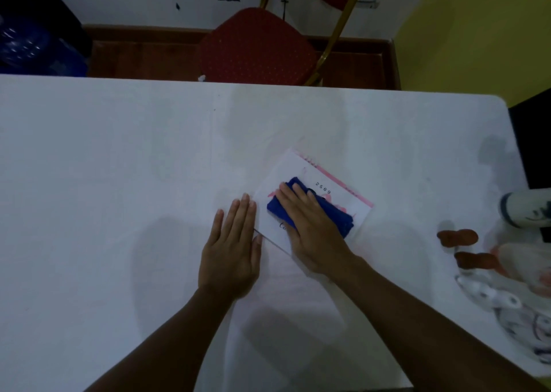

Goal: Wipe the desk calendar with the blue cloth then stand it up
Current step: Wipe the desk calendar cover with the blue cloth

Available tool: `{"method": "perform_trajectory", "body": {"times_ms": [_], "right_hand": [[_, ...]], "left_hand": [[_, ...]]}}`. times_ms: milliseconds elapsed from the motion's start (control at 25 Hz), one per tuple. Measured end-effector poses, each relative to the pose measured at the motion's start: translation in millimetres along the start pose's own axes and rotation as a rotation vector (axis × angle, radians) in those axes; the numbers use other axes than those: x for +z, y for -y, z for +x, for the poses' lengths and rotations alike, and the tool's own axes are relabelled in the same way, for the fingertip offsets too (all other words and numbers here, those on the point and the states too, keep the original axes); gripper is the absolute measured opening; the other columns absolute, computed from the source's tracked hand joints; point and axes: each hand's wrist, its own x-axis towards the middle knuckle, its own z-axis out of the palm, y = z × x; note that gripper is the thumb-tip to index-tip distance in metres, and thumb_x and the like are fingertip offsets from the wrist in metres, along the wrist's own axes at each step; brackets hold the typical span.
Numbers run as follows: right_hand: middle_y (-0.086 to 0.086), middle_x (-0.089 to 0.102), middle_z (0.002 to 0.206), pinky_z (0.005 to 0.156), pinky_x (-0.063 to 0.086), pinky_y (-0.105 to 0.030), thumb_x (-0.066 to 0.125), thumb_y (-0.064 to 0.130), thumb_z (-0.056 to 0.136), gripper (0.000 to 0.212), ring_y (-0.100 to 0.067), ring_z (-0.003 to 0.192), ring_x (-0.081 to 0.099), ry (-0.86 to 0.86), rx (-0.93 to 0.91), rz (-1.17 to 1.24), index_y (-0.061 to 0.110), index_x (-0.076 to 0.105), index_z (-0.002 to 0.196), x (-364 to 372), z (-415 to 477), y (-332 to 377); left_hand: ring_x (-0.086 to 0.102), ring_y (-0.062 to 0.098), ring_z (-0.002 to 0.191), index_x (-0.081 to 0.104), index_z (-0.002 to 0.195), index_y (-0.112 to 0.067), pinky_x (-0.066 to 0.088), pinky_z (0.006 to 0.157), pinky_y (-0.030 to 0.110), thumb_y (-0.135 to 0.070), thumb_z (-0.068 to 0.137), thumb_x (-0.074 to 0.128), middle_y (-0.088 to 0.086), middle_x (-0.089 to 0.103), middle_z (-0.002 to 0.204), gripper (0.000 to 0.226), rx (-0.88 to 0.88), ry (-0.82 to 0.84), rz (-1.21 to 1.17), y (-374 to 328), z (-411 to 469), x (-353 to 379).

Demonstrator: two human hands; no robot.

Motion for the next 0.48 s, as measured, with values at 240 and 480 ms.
{"method": "perform_trajectory", "body": {"times_ms": [240,480], "right_hand": [[0.000,0.018,0.172,0.130,0.005,-0.042,0.042,0.019,0.108,0.058,-0.022,0.159,0.008,-0.016,0.047,0.006,0.014,0.023,0.162,1,41,7],[-0.001,0.035,0.166,0.129,0.015,-0.041,0.047,0.015,0.103,0.057,-0.018,0.157,0.020,0.057,-0.247,-0.074,0.013,0.036,0.158,-7,-33,-18]], "left_hand": [[0.007,0.019,0.167,0.016,0.169,-0.013,0.018,0.134,0.047,-0.041,0.111,0.024,0.005,0.012,0.178,0.065,0.004,-0.005,0.019,0,-1,3],[0.005,0.018,0.167,0.014,0.169,-0.012,0.016,0.135,0.047,-0.039,0.111,0.024,0.005,0.010,0.178,0.065,0.011,-0.021,-0.003,1,-1,1]]}}
